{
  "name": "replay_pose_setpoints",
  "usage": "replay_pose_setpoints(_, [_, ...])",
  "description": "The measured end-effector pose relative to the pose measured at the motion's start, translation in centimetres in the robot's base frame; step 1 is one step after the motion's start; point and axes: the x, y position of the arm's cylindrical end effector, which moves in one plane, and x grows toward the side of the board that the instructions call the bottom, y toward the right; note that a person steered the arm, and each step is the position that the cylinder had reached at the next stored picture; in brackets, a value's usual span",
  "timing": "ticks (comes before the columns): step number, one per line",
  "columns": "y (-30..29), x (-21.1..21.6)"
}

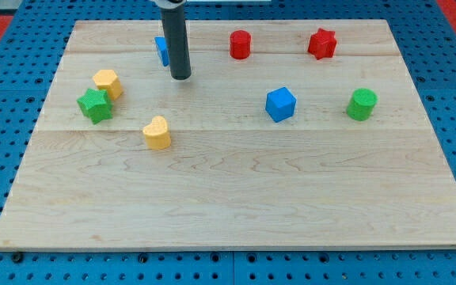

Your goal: Push the blue cube to the center

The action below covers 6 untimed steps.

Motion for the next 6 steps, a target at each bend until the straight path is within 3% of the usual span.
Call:
replay_pose_setpoints(2, [-2.8,-5.9])
replay_pose_setpoints(3, [-3.9,-3.8])
replay_pose_setpoints(5, [15.8,-0.2])
replay_pose_setpoints(6, [19.6,1.7])
